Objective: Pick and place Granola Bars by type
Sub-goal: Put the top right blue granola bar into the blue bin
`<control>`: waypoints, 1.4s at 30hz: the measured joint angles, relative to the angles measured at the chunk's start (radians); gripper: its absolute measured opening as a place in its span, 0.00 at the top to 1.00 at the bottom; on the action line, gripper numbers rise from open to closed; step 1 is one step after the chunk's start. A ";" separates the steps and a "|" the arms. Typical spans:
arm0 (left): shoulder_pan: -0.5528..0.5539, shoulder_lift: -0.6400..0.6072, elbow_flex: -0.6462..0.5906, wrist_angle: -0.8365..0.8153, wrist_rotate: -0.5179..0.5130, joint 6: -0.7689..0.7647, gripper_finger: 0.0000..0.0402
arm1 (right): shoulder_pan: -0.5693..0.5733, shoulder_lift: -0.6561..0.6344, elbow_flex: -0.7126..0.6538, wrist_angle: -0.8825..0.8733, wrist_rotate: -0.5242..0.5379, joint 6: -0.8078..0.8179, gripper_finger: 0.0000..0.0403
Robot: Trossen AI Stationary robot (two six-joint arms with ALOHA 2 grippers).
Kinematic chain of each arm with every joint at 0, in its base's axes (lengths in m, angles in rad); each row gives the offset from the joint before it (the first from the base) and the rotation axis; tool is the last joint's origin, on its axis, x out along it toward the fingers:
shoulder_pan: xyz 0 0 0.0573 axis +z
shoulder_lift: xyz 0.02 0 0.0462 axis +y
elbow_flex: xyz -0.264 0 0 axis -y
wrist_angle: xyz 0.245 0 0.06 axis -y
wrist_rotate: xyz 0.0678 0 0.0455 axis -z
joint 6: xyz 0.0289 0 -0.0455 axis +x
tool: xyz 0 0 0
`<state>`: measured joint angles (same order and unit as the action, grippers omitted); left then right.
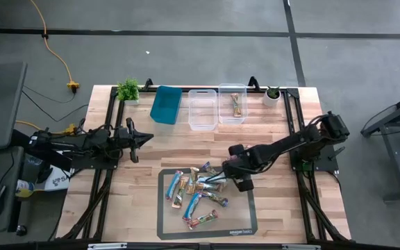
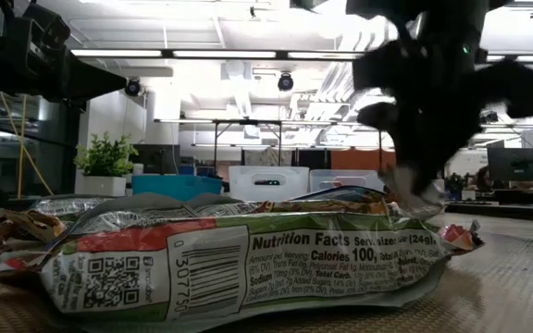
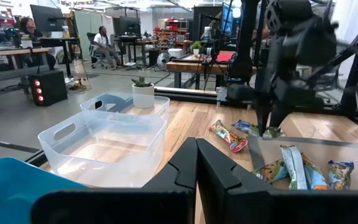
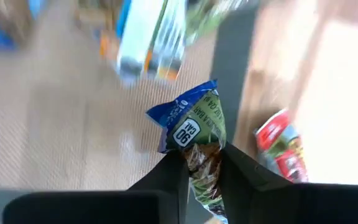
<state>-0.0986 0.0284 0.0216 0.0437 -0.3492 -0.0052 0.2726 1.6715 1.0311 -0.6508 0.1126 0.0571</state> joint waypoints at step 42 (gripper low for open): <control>0.000 0.000 0.000 0.000 0.000 0.000 1.00 | -0.463 0.389 0.561 1.334 0.161 0.345 0.86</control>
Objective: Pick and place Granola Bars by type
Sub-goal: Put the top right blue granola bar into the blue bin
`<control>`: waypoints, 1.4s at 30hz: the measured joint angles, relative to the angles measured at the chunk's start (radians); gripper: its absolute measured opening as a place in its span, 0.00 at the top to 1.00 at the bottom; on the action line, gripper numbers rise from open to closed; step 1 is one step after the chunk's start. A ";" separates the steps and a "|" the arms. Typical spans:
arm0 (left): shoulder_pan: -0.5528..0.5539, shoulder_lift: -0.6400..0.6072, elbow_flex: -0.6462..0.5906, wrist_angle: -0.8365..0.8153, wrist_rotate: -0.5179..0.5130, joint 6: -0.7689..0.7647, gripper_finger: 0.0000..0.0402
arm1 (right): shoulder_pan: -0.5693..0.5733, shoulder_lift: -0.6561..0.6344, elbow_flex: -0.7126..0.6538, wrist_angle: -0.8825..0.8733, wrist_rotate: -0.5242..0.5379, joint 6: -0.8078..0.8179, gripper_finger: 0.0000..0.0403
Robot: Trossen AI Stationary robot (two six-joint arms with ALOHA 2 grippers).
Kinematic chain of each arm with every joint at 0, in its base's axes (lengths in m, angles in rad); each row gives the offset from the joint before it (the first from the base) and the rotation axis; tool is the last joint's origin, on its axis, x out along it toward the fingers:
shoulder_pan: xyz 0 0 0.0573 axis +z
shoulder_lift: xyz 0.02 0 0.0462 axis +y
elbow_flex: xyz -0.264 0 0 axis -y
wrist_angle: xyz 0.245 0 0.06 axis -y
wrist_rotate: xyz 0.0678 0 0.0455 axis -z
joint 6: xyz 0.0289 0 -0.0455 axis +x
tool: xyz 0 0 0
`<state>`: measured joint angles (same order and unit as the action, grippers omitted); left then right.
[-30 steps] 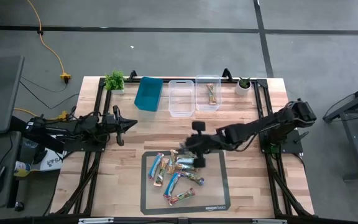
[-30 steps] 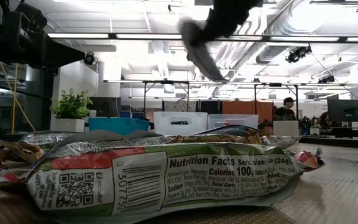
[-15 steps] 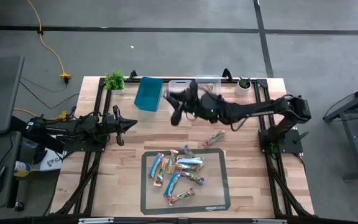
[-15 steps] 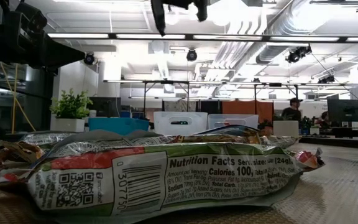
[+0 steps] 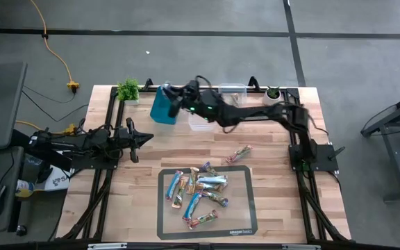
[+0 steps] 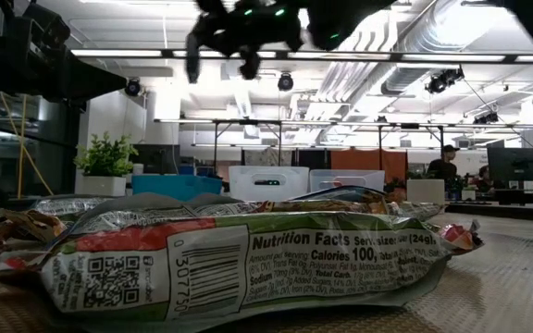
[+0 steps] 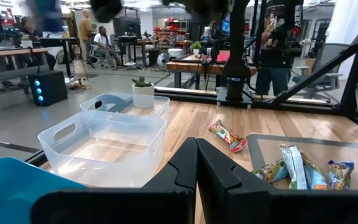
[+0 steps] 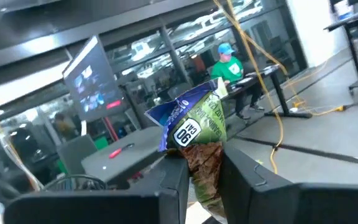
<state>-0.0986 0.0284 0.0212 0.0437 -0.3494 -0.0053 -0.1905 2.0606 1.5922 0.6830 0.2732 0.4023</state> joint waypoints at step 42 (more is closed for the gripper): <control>0.000 0.000 0.000 0.000 0.000 0.000 1.00 | -0.166 0.391 0.459 -0.770 -0.083 0.819 0.85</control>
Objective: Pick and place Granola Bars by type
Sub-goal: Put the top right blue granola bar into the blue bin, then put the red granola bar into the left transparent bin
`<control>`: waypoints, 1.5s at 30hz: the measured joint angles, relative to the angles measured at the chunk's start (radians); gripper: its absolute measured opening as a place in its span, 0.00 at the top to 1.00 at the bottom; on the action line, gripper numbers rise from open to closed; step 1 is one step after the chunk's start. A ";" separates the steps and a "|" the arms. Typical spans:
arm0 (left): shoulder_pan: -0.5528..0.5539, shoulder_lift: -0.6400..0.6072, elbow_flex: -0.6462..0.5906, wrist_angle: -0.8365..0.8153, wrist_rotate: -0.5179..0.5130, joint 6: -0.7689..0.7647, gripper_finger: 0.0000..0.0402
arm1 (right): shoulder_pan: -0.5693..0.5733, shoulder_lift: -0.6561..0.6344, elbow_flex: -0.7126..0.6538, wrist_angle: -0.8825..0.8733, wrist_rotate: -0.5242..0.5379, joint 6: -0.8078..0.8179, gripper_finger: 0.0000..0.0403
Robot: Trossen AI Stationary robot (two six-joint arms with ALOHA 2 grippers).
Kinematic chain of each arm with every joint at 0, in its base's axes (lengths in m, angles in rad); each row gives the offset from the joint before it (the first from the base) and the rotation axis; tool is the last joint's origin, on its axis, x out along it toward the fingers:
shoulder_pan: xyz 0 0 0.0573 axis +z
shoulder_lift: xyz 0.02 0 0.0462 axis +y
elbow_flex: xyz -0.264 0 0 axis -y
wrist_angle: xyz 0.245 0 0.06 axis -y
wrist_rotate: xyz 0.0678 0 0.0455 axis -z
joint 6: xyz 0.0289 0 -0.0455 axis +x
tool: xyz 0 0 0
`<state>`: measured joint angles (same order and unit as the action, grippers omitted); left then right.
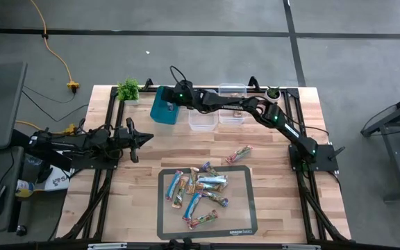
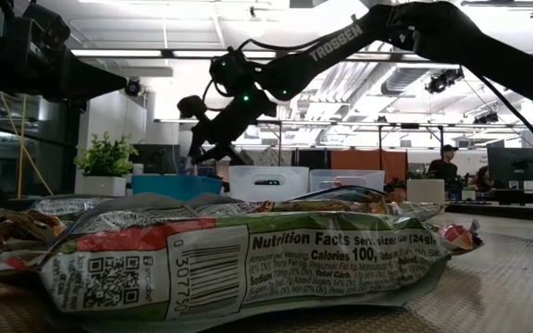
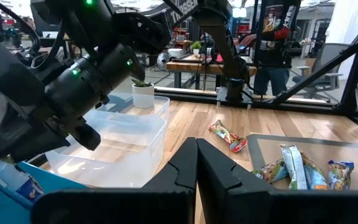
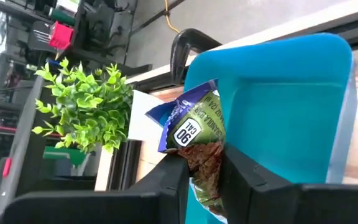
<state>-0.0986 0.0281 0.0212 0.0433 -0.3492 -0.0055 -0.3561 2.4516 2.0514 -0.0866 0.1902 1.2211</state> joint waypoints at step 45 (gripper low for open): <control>0.000 0.000 0.000 0.000 0.000 0.000 1.00 | 0.141 -0.429 0.001 -0.530 -0.342 -1.084 0.54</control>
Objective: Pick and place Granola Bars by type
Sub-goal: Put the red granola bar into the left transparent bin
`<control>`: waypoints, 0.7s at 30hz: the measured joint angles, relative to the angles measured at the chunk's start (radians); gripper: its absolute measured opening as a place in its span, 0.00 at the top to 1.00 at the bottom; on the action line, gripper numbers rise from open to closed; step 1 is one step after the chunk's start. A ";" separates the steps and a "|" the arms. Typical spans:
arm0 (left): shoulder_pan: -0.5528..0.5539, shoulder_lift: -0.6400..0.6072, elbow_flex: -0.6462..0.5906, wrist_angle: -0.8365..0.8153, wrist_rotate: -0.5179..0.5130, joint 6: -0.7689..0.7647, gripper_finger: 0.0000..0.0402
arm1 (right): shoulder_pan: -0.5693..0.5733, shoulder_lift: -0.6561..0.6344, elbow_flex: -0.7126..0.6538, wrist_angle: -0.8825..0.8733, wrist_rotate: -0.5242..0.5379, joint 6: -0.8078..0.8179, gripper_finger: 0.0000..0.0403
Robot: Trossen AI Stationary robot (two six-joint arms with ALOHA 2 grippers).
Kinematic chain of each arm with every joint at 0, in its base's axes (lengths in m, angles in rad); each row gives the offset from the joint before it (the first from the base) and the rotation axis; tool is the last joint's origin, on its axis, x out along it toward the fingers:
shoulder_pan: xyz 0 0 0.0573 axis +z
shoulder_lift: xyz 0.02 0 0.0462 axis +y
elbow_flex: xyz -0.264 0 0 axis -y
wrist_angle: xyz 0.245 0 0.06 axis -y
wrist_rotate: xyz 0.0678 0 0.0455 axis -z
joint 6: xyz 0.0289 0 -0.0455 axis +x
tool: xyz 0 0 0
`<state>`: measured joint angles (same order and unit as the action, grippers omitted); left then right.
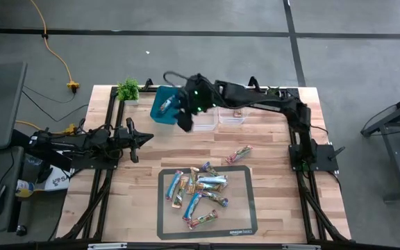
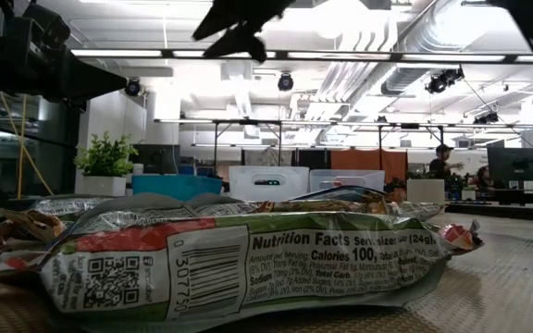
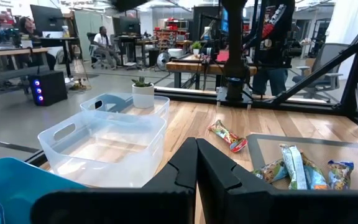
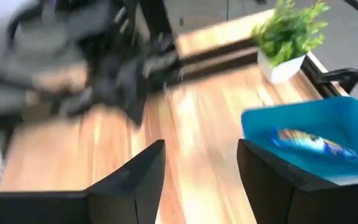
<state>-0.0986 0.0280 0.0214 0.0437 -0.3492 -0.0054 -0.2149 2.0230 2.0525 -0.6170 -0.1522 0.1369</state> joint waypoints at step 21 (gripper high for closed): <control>0.000 0.000 0.000 0.000 0.000 0.000 1.00 | 0.122 -0.090 -0.189 -0.771 0.235 -0.251 0.54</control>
<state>-0.0986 0.0284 0.0213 0.0437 -0.3492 -0.0055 -0.0929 1.9326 1.8636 -1.3882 0.0830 -0.1136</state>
